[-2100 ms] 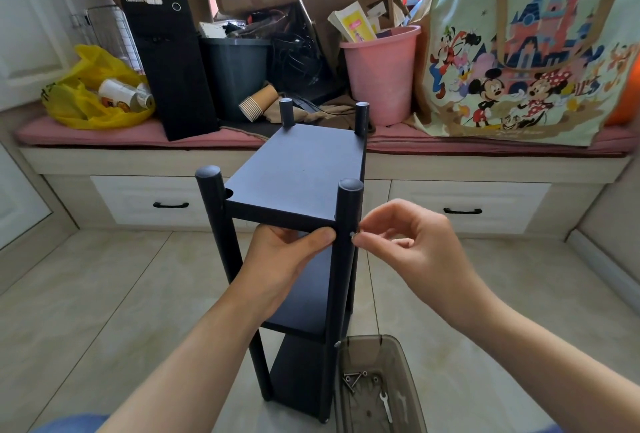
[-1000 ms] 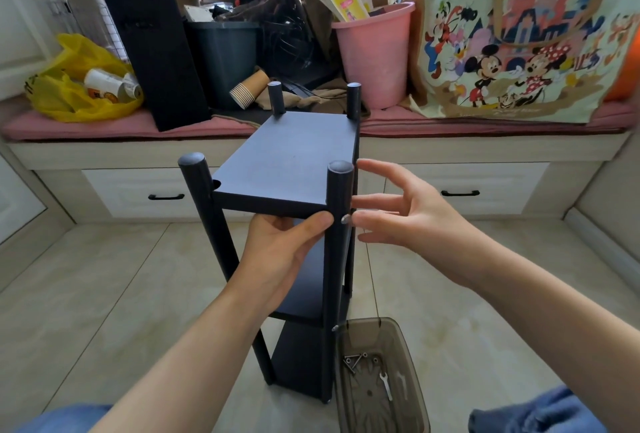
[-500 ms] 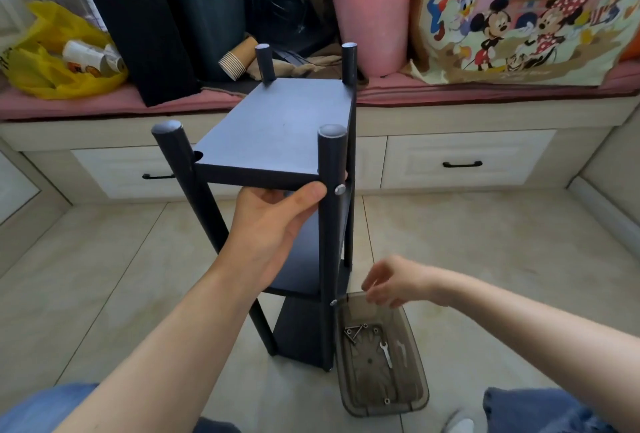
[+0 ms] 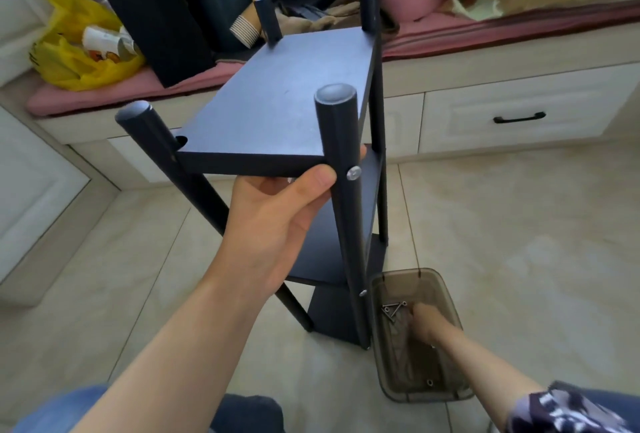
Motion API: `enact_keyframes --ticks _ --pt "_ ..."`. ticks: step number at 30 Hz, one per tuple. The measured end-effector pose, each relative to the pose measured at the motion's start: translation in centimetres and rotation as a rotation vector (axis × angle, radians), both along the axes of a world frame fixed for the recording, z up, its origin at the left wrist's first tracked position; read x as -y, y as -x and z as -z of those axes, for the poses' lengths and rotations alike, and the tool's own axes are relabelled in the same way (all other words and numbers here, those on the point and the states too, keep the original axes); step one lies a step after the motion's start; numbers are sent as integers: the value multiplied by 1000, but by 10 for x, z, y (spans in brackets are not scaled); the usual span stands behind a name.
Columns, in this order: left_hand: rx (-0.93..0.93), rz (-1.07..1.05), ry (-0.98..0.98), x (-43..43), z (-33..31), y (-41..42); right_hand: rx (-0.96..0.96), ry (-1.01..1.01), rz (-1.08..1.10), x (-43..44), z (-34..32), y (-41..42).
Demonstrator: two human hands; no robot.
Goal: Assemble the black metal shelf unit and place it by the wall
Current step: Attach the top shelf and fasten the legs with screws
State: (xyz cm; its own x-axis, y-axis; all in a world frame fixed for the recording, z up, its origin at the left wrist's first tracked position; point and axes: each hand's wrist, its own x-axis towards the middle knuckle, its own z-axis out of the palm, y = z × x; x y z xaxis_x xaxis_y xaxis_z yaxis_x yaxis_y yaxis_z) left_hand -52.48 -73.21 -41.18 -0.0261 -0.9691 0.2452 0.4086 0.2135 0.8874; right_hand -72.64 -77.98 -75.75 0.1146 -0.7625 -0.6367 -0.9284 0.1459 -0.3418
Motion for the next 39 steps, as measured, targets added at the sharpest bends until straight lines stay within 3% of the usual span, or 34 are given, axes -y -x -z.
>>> enact_keyframes --ticks 7,26,34,39 --pt "23 27 31 -2 -6 4 44 94 -61 0 26 -8" --pt "-9 -7 -26 -2 -6 6 -243 289 -310 -8 51 -5" --pt "3 -14 -27 0 -4 5 -235 265 -325 -9 50 -5" --pt "-6 12 3 0 -3 4 -104 256 -200 -9 42 -6"
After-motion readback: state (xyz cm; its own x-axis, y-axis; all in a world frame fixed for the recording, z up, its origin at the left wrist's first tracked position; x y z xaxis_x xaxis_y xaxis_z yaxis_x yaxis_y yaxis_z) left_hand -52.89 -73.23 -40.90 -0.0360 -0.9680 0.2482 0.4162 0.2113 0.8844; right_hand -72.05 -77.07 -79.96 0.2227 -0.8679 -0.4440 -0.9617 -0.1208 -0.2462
